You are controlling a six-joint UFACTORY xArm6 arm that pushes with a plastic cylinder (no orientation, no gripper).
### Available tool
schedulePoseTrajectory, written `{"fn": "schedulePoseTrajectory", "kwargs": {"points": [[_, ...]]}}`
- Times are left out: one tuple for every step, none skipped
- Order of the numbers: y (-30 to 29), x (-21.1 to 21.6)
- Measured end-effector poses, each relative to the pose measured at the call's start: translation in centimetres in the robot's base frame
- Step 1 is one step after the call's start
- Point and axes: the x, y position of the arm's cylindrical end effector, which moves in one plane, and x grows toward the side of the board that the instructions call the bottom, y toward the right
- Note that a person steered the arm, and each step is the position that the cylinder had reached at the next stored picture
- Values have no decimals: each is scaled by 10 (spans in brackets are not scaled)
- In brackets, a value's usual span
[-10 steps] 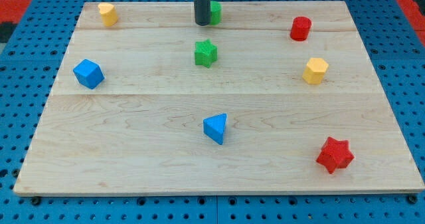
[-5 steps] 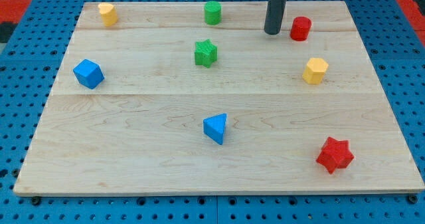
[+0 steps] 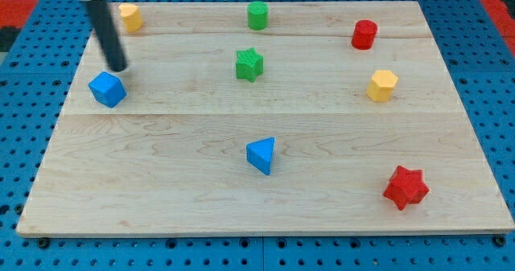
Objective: Slide the blue cube to the top of the red circle
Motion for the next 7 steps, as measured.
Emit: {"fn": "schedulePoseTrajectory", "kwargs": {"points": [[-40, 40], [-6, 69], [32, 16], [77, -54], [64, -76], [124, -76], [154, -75]]}}
